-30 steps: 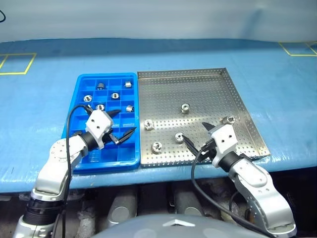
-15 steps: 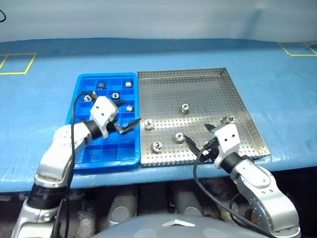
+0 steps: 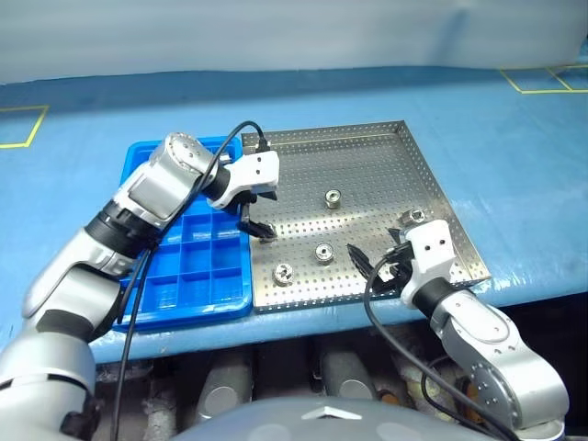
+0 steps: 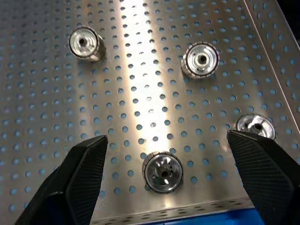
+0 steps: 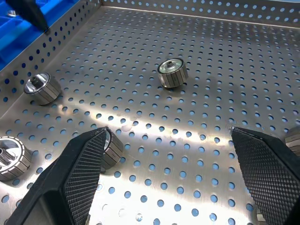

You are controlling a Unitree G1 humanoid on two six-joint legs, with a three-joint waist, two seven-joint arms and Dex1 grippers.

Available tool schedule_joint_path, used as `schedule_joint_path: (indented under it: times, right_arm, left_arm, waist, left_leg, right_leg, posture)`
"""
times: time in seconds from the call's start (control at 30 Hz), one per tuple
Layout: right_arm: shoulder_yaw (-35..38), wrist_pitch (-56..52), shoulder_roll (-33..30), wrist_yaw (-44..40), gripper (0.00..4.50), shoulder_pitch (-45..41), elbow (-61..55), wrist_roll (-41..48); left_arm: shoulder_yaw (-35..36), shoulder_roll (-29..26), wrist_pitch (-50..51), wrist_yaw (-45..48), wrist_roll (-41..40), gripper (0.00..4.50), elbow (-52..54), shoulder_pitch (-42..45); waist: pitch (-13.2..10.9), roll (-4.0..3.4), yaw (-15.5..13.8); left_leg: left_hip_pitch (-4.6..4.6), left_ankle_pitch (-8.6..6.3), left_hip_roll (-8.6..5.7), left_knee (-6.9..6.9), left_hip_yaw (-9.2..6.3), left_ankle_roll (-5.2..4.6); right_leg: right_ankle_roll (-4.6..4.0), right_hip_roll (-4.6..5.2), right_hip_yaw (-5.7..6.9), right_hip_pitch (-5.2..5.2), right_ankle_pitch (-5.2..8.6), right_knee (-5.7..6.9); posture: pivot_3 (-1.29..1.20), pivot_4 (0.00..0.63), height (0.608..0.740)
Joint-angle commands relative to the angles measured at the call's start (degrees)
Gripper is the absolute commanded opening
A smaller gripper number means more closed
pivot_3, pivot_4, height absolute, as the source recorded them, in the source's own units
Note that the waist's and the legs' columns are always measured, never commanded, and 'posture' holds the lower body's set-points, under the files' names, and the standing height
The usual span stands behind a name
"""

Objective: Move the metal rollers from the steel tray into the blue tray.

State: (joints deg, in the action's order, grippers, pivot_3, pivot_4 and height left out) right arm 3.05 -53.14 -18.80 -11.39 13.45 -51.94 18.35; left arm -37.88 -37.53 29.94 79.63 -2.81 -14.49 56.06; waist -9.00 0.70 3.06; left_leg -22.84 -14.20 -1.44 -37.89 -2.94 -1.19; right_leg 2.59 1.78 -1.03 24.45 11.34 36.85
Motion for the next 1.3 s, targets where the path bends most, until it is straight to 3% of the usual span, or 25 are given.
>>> schedule_joint_path:
  times: [0.03, 0.3, 0.53, 0.63, 0.83, 0.87, 1.13, 1.3]
  right_arm:
    - [-0.02, 0.81, 0.9, 1.53, 4.5, 0.96, -3.02, -0.29]
    - [-0.56, 1.43, 1.34, 2.98, 4.5, 2.54, -3.88, -0.65]
    - [-0.81, 1.89, 1.09, 3.27, 4.5, 2.9, -4.09, -1.06]
    - [-1.23, 2.14, 1.28, 3.4, 4.5, 2.92, -4.09, -1.52]
    - [-1.19, 2.64, 1.49, 3.57, 4.5, 3.12, -4.11, -2.12]
    - [-1.18, 2.71, 1.48, 3.56, 4.5, 3.11, -4.07, -2.22]
    - [-1.88, 2.93, 0.72, 2.86, 4.5, 0.91, -3.26, -2.5]
    - [-4.55, 2.17, 0.4, 2.28, 4.5, -2.77, -2.07, -2.22]
  left_arm:
    - [-3.17, 1.69, -5.16, 4.54, 5.3, 4.47, -6.78, 3.27]
    - [-3.68, 7.97, -12.78, 2.88, 12.47, 4.47, -17.84, 3.99]
    - [-6.52, 9.92, -17.91, 4.54, 19.16, 4.47, -20.76, 4.28]
    - [-7.58, 11.07, -19.61, 4.93, 21.6, 3.85, -22.84, 4.73]
    - [-6.22, 12.68, -22.11, 4.23, 23.49, 1.9, -25.74, 5.31]
    - [-5.58, 13.06, -22.27, 3.8, 23.46, 1.78, -26.14, 5.49]
    - [14.06, 18.97, -12.35, -10.17, 12.27, 1.78, -21.63, 7.63]
    - [24.09, 16.01, -6.24, -17.93, 7.85, 1.78, -6.23, 0.5]
  waist:
    - [0.0, 0.0, 0.25]
    - [0.0, 0.01, 1.36]
    - [0.01, 0.0, 2.36]
    - [0.01, 0.0, 2.53]
    - [0.03, -0.01, 2.52]
    - [0.03, -0.02, 2.48]
    - [0.01, 0.01, 1.99]
    - [0.02, -0.04, 2.29]
  left_leg:
    - [-0.04, 0.0, 0.0, 0.0, 0.0, 0.0]
    - [-0.05, -0.02, 0.13, -0.16, 0.04, -0.03]
    - [0.02, -0.02, 0.16, -0.17, 0.11, -0.04]
    - [0.06, -0.02, 0.18, -0.16, 0.13, -0.04]
    - [0.11, -0.03, 0.34, -0.17, 0.22, -0.05]
    - [0.11, -0.03, 0.34, -0.18, 0.24, -0.06]
    - [-0.16, -0.13, 0.23, -0.47, 0.21, -0.23]
    - [-0.1, -0.17, 0.24, -0.37, 0.32, -0.29]
  right_leg:
    - [0.0, -0.03, -0.02, 0.02, 0.0, 0.0]
    - [0.07, -0.02, -0.31, 0.05, -0.04, 0.01]
    - [0.16, -0.12, -0.42, 0.05, -0.09, 0.07]
    - [0.16, -0.2, -0.45, 0.06, -0.1, 0.11]
    - [0.14, -0.24, -0.54, 0.03, -0.09, 0.11]
    - [0.15, -0.24, -0.57, 0.03, -0.09, 0.1]
    - [0.5, -0.16, -0.67, 0.08, -0.29, 0.0]
    - [0.52, -0.17, -0.84, 0.13, -0.31, 0.01]
  posture:
    - [-0.12, 0.15, 0.74]
    - [-0.15, 0.15, 0.74]
    - [-0.16, 0.15, 0.74]
    - [-0.17, 0.15, 0.74]
    - [-0.18, 0.15, 0.74]
    - [-0.18, 0.15, 0.74]
    - [-0.13, 0.15, 0.74]
    - [-0.08, 0.15, 0.74]
